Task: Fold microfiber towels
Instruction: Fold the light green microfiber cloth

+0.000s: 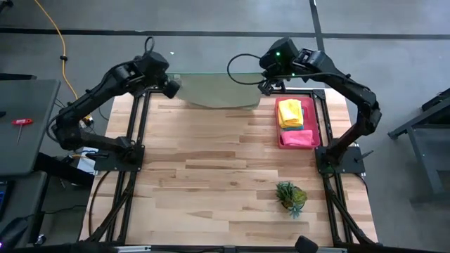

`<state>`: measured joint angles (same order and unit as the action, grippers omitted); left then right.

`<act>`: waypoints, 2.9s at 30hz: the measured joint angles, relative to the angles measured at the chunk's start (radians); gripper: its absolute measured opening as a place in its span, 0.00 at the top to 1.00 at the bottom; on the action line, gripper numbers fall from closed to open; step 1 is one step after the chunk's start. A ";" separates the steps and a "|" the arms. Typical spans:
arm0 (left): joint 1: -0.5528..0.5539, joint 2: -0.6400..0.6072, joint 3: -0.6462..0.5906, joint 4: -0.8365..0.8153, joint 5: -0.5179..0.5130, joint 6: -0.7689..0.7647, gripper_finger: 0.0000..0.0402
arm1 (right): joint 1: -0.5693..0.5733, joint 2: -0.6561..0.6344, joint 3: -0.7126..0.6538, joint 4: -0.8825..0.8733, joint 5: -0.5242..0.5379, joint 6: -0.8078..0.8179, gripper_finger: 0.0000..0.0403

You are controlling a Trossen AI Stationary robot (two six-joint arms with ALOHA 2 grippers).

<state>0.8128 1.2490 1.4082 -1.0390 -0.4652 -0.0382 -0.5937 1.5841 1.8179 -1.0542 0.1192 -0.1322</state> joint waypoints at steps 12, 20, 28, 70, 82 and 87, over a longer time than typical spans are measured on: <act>-0.010 -0.199 0.000 -0.006 -0.094 0.058 1.00 | 0.035 0.003 0.000 0.009 0.091 -0.029 1.00; -0.008 -0.217 0.000 0.052 -0.156 0.113 1.00 | -0.003 0.003 -0.001 0.064 0.168 -0.108 1.00; -0.008 -0.212 -0.003 0.058 -0.033 0.049 1.00 | -0.040 0.003 0.000 0.053 0.112 -0.094 1.00; -0.469 0.615 -0.336 1.090 0.231 0.108 0.51 | 0.054 0.080 0.000 0.055 -0.230 0.265 1.00; -0.387 0.489 -0.374 0.761 0.323 0.161 0.52 | 0.233 0.097 0.000 0.393 -0.418 0.454 1.00; -0.326 0.313 -0.523 0.786 0.356 0.157 0.52 | 0.257 0.095 0.000 0.383 -0.415 0.445 1.00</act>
<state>0.4868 1.5617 0.8857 -0.2527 -0.1089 0.1184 -0.3363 1.6794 1.8179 -0.6711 -0.2957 0.3132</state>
